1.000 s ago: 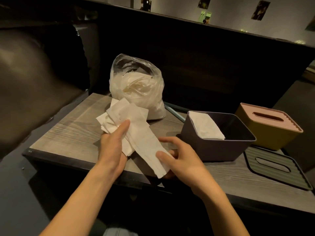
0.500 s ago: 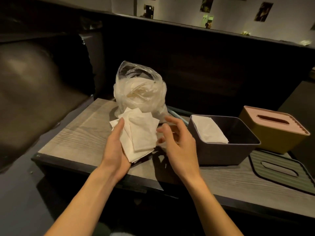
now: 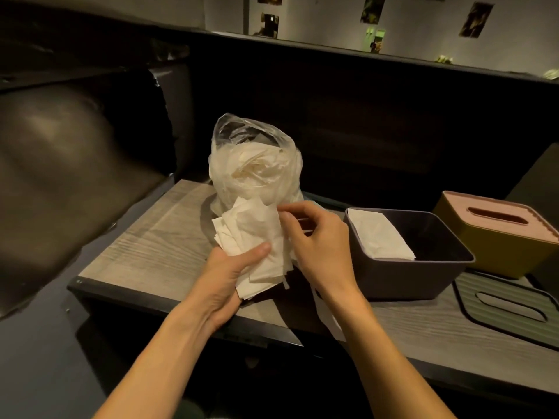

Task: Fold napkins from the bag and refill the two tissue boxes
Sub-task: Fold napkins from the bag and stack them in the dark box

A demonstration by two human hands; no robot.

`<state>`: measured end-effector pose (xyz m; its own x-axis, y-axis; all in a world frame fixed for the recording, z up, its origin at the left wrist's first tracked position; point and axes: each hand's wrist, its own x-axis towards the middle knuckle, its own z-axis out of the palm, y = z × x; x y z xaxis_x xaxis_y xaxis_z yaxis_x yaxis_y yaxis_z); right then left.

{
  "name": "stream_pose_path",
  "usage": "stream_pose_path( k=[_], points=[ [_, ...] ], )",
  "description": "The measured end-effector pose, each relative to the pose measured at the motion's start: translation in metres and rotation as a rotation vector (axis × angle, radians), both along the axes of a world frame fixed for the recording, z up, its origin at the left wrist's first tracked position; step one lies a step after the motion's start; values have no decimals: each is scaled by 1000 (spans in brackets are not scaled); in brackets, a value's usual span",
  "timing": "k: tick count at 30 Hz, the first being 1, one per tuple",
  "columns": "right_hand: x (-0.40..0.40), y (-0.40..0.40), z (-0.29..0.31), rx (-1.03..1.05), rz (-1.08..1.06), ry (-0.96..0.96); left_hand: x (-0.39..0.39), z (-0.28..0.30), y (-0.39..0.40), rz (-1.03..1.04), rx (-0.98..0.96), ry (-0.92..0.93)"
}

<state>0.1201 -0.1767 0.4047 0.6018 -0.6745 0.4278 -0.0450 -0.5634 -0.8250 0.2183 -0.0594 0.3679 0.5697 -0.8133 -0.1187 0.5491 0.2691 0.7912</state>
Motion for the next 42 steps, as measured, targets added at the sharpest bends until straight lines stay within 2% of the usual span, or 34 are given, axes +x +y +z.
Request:
stream_pose_path(
  k=[3,5,14,18,21,25,27,30,33,36,38,42],
  points=[
    [4,3,9,-213,-67,-50,-1,-1,0,42,50,-29],
    [7,2,16,-238,-95,-142,-2,-2,0,64,84,-42],
    [9,8,46,205,90,-378,-3,3,-5,118,67,8],
    [-5,19,2,383,-20,-251,0,1,-5,130,90,29],
    [-17,30,-31,286,-141,-45,2,0,-6,120,107,49],
    [-20,34,-35,93,-131,147,-1,0,-5,137,140,-26],
    [-17,25,-33,36,-152,168,-4,1,-5,139,146,-61],
    [-7,13,-31,88,-100,229,-6,5,-3,110,126,-61],
    [2,14,-31,94,-52,170,-7,9,0,45,84,-21],
    [2,21,-38,25,-5,129,-9,9,-2,92,109,-82],
    [-2,24,-44,116,80,140,-7,6,-3,147,122,-72],
    [-12,20,-46,413,221,115,-6,4,3,120,29,-38]
  ],
)
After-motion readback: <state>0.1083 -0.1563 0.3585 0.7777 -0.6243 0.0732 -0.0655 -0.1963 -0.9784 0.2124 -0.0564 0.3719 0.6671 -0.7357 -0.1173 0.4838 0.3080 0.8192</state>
